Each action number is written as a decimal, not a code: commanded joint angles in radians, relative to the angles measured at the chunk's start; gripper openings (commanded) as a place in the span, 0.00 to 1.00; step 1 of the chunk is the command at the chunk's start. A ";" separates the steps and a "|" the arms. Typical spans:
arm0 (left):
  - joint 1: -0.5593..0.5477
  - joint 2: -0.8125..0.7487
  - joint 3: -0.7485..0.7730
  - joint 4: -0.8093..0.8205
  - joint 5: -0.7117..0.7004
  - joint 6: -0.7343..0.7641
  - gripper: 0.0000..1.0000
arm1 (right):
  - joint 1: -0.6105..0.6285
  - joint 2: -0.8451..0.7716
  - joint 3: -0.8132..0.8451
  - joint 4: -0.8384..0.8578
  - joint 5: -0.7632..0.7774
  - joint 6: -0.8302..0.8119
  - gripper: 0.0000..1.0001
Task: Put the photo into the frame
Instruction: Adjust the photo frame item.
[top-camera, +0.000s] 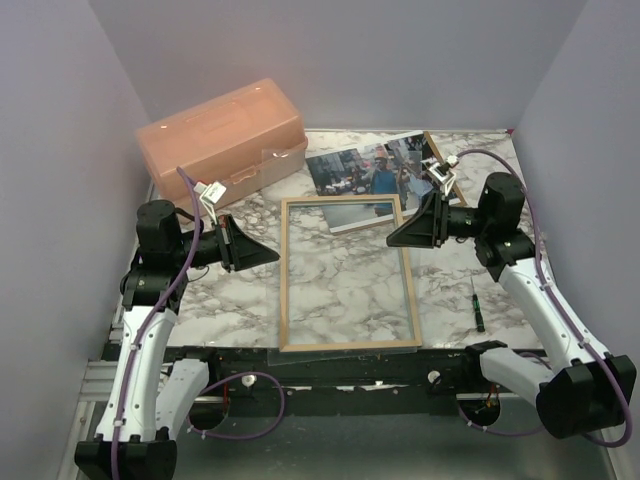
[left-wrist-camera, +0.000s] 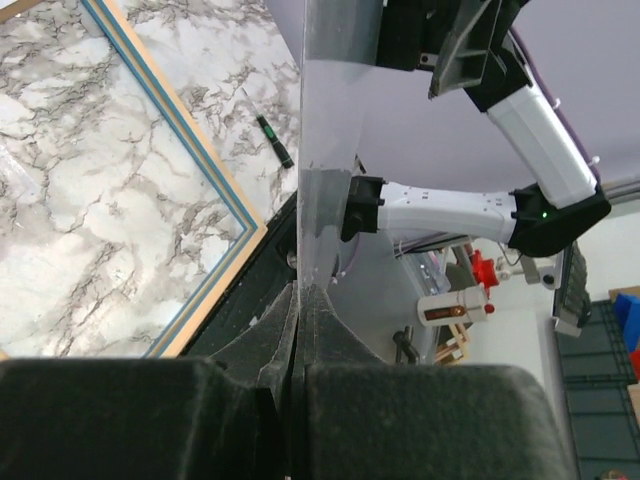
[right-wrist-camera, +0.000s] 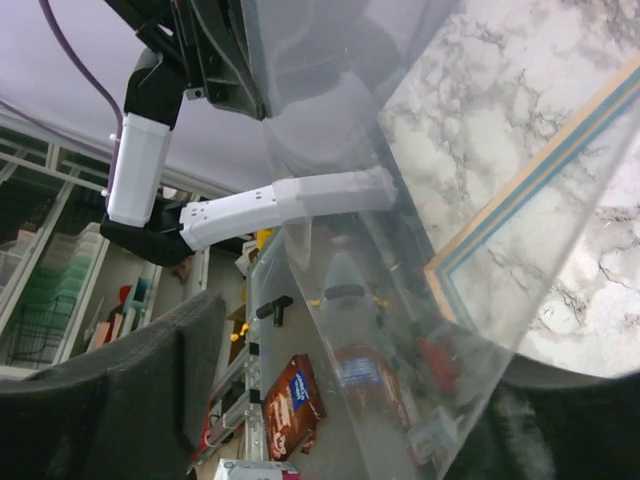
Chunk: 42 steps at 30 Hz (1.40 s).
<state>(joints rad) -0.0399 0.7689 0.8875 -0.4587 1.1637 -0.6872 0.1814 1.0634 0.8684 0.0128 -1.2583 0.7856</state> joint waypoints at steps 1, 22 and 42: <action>0.024 -0.007 -0.047 0.107 -0.049 -0.096 0.00 | 0.001 -0.036 -0.026 -0.050 -0.048 -0.004 0.65; 0.112 0.003 -0.167 0.174 -0.096 -0.134 0.00 | -0.004 -0.056 -0.003 -0.059 0.102 0.097 0.21; 0.088 0.096 -0.165 -0.140 -0.429 0.115 0.84 | -0.003 0.038 0.207 -0.520 0.431 -0.150 0.01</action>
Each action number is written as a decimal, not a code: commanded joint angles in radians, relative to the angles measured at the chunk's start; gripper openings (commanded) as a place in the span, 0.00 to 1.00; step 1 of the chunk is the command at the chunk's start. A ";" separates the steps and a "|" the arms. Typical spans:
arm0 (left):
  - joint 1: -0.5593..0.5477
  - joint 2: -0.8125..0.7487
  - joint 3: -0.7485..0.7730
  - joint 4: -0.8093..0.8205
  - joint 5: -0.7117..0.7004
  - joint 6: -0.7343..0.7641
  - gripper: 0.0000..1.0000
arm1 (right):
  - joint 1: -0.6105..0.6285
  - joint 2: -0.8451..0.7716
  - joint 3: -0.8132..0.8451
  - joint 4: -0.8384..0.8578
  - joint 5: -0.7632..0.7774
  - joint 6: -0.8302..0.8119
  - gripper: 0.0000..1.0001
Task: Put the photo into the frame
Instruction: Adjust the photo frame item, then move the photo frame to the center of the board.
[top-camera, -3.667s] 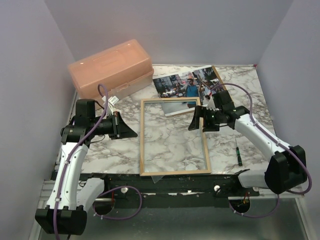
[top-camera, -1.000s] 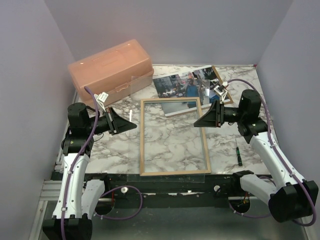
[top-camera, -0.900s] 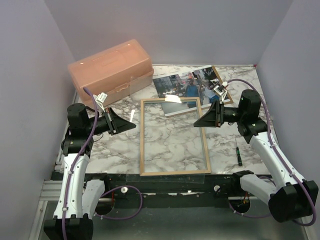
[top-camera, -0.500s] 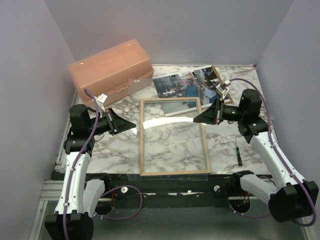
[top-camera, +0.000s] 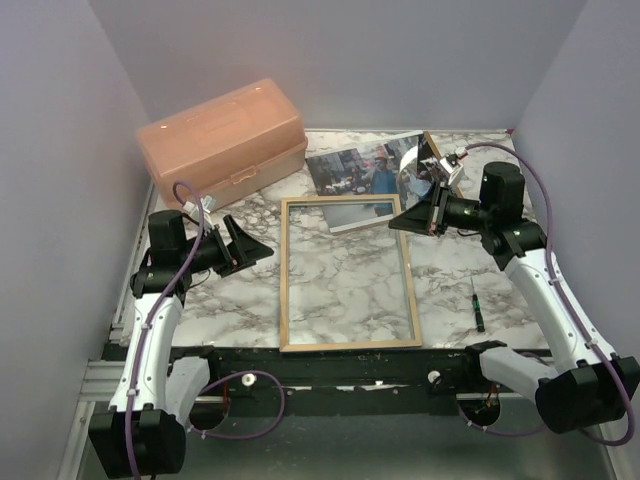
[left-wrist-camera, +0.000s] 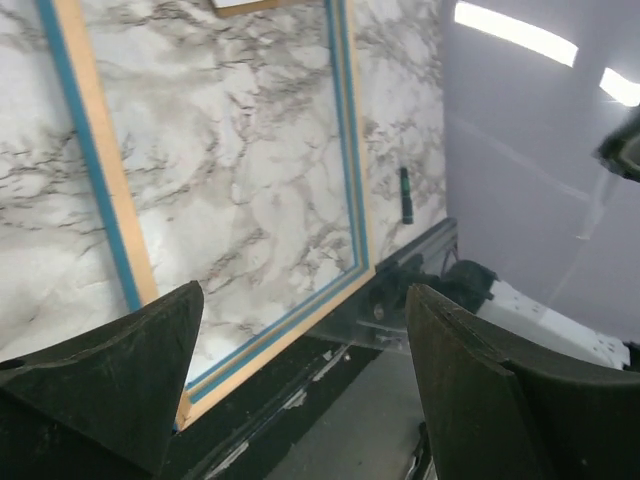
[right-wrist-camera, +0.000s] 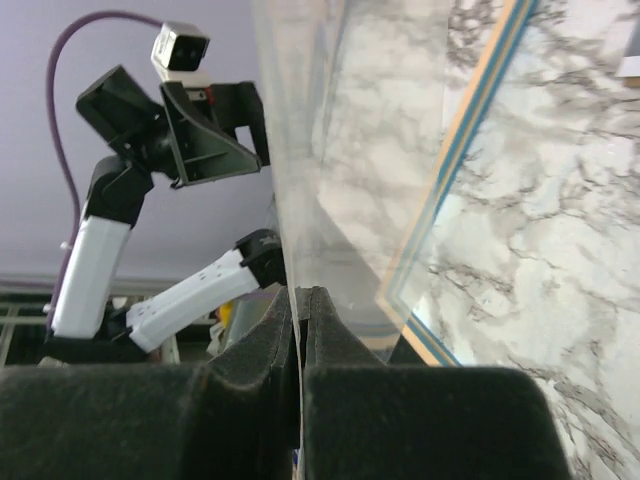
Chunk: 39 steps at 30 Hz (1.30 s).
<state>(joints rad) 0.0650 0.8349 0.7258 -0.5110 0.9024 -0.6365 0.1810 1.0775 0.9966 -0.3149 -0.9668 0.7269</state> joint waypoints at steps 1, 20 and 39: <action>-0.040 0.043 -0.011 -0.100 -0.222 0.067 0.84 | -0.003 0.029 0.092 -0.225 0.165 -0.101 0.01; -0.524 0.650 0.052 0.005 -0.807 -0.037 0.60 | -0.005 0.012 0.221 -0.447 0.371 -0.185 0.01; -0.649 0.573 0.024 -0.041 -0.842 -0.063 0.00 | -0.005 0.021 0.236 -0.468 0.338 -0.202 0.01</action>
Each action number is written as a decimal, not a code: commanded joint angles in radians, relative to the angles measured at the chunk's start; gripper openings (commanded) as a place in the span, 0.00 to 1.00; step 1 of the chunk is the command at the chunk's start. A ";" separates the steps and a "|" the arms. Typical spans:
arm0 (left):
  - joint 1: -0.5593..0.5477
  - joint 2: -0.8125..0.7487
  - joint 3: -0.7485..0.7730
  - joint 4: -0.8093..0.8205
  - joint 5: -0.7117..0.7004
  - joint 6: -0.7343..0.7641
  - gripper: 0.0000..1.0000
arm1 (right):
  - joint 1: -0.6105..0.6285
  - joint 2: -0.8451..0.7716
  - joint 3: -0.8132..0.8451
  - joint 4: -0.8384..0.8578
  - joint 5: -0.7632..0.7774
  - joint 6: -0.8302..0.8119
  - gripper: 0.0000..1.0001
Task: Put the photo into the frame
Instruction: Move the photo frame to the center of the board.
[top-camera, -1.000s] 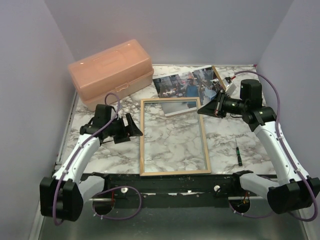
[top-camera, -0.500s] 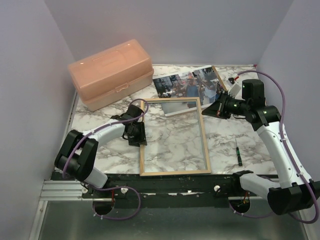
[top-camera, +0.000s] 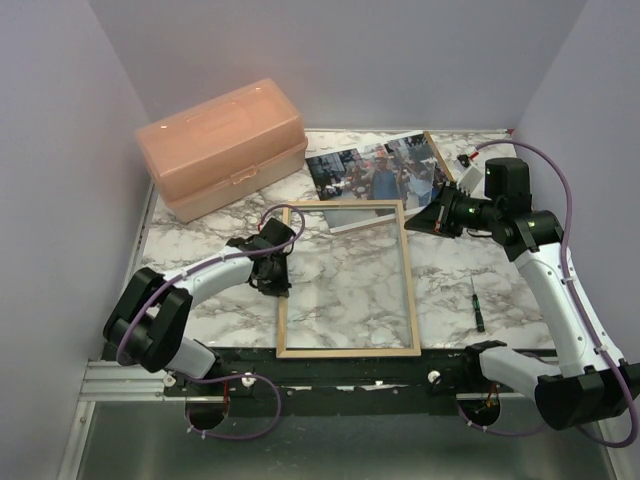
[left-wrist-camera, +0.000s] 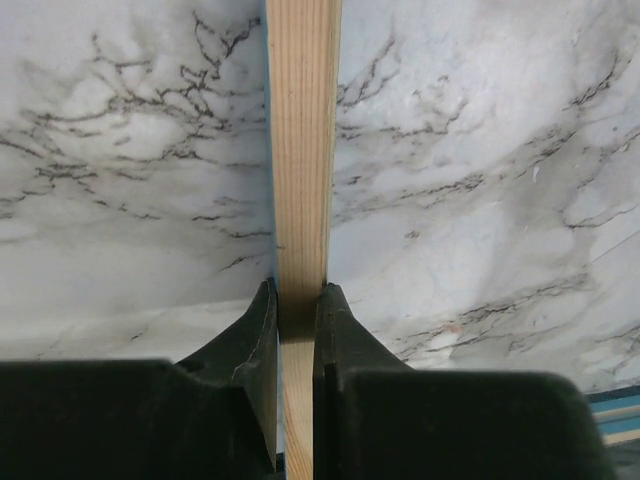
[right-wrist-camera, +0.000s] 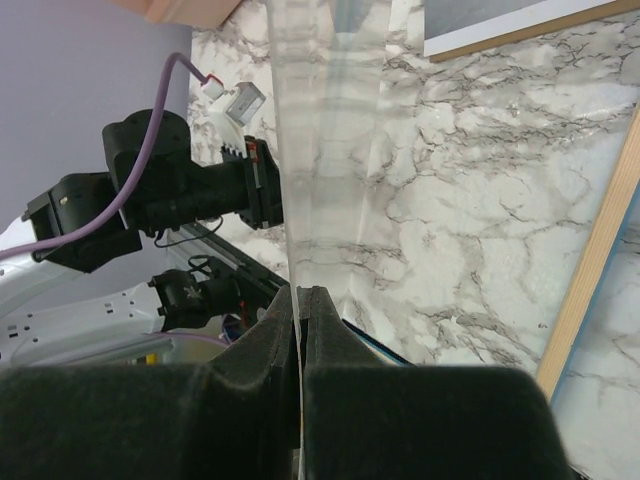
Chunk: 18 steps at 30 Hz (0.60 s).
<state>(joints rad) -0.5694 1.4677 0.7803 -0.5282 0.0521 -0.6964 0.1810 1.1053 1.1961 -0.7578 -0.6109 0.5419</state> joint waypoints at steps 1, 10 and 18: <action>-0.019 -0.067 -0.036 -0.024 0.013 -0.006 0.00 | -0.005 -0.008 0.037 -0.030 -0.019 -0.018 0.01; -0.060 -0.109 -0.062 -0.029 0.027 -0.017 0.00 | -0.005 -0.003 0.023 -0.018 -0.039 -0.015 0.01; -0.089 -0.094 -0.073 0.021 0.078 -0.020 0.27 | -0.005 0.002 -0.007 -0.003 -0.084 -0.011 0.01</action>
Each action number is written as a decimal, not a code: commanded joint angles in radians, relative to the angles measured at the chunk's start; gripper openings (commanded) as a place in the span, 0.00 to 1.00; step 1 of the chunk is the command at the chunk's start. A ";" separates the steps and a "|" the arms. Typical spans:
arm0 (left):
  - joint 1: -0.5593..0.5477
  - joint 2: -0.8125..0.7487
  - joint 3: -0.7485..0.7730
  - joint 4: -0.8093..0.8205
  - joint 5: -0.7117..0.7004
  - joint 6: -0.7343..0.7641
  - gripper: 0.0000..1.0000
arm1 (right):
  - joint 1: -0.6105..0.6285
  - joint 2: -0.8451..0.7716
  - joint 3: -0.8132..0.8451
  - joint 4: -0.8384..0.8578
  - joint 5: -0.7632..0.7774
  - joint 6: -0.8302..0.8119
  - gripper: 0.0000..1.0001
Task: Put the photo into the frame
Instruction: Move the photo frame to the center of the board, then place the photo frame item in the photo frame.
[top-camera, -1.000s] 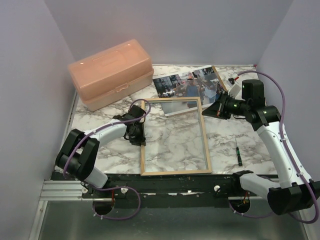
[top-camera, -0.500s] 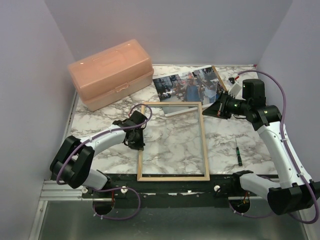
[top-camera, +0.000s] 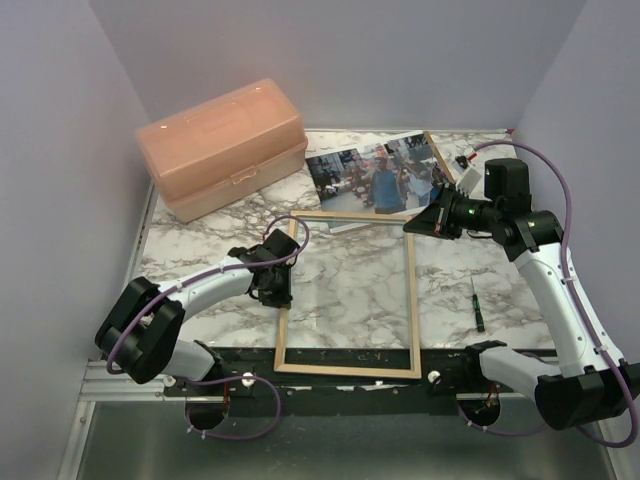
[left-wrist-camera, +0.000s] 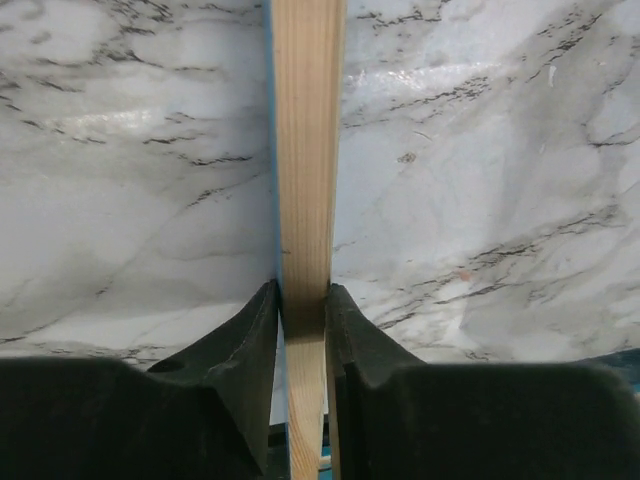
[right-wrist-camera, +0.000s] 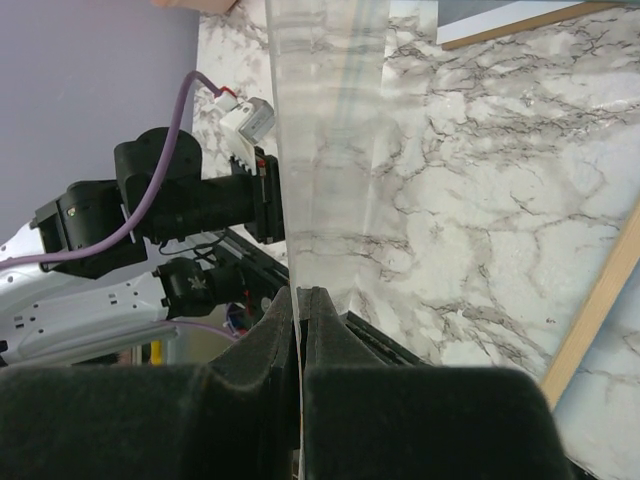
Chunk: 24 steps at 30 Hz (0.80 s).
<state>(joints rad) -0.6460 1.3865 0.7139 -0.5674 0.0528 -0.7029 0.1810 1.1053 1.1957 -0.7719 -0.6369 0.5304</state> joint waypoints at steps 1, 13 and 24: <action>-0.013 -0.016 -0.003 0.063 0.084 -0.011 0.43 | -0.005 0.003 -0.008 0.011 -0.062 0.001 0.01; 0.131 -0.161 -0.075 0.200 0.282 -0.002 0.76 | -0.005 0.002 -0.092 0.107 -0.162 0.074 0.01; 0.320 -0.229 -0.172 0.207 0.398 0.068 0.60 | -0.005 0.026 -0.192 0.242 -0.276 0.136 0.01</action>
<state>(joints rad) -0.3405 1.1538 0.5480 -0.3683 0.3962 -0.6788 0.1810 1.1126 1.0286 -0.6239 -0.8143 0.6270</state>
